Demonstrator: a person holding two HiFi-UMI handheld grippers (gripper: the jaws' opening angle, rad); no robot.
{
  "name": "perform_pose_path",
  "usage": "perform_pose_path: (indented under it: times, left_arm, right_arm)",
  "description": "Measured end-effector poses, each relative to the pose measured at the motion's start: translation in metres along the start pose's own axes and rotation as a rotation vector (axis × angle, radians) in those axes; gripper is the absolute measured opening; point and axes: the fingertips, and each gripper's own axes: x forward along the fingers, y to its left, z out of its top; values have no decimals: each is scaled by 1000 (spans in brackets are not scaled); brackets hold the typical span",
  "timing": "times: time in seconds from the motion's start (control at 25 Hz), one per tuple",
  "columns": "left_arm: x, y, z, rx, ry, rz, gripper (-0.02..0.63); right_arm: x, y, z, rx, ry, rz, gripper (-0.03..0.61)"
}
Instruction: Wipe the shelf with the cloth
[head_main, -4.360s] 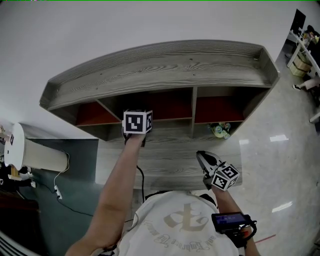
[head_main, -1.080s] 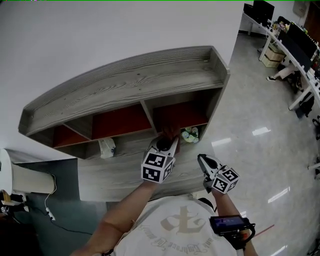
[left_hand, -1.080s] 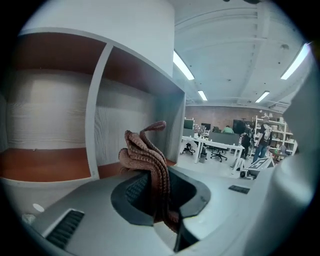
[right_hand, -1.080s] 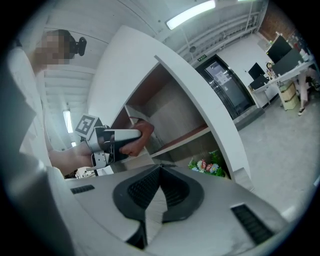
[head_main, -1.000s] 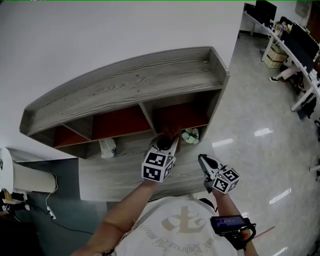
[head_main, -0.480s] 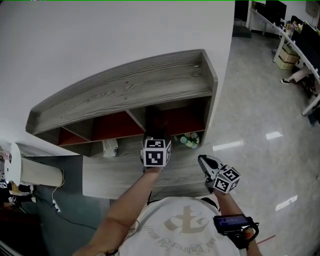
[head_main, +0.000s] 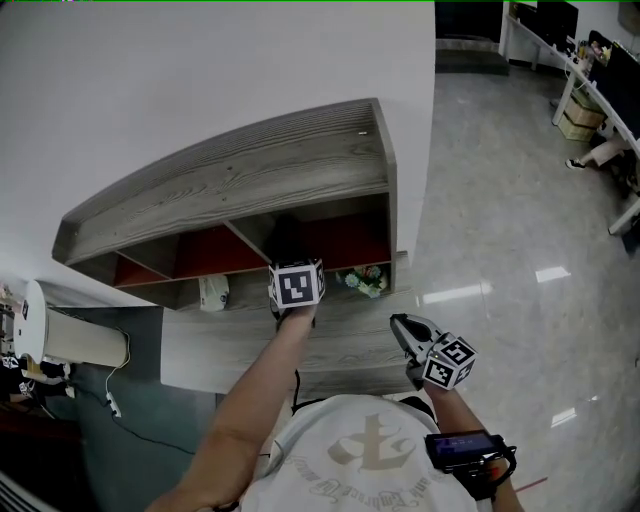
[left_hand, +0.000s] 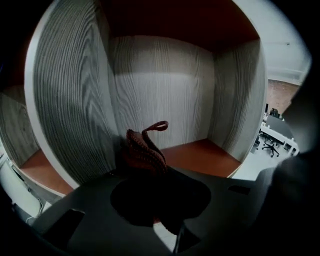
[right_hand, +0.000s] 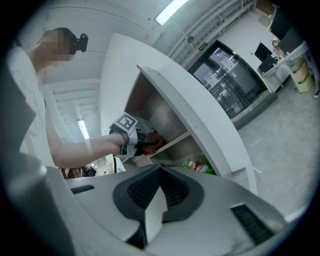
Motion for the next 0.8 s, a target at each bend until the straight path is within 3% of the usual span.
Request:
perform_pose_path:
  times: [0.28,0.8]
  left_arm:
    - [12,-14,-4,18,40,-56,64]
    - [33,-86,19,40,67,-255,63]
  right_arm:
    - [-26,-16,-3,6,-2,-26,5]
    - [-47,-33,2,7,-24,-62,5]
